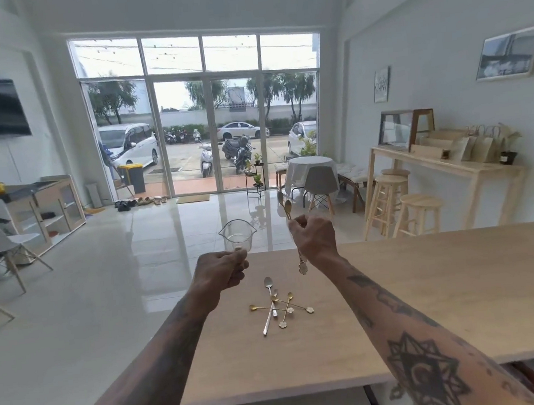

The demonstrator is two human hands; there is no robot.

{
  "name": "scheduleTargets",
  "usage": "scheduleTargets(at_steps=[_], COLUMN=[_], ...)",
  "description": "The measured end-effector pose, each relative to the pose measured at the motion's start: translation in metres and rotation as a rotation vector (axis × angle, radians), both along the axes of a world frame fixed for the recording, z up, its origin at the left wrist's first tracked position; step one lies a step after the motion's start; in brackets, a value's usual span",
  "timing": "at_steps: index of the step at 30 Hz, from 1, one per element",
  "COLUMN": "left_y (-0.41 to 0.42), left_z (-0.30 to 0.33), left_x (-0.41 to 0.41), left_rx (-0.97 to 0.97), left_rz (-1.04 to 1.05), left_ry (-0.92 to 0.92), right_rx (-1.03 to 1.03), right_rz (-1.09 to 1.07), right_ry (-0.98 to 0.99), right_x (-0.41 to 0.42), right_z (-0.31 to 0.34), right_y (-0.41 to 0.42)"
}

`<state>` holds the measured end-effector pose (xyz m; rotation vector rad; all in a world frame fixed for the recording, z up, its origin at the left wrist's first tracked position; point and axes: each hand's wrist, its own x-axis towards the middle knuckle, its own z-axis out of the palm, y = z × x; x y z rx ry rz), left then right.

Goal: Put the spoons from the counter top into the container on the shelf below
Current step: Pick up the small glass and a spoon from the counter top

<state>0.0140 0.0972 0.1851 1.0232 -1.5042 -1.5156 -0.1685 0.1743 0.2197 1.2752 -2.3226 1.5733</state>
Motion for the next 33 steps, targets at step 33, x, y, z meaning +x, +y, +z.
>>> scheduleTargets(at_steps=[33], left_y=[0.09], left_z=[-0.4], left_x=[0.101], left_rx=[0.497], left_rz=[0.169], left_ry=[-0.414], right_rx=[0.874], right_rz=[0.059], right_ry=[-0.537], right_x=[0.071], right_z=[-0.456], right_y=[0.032])
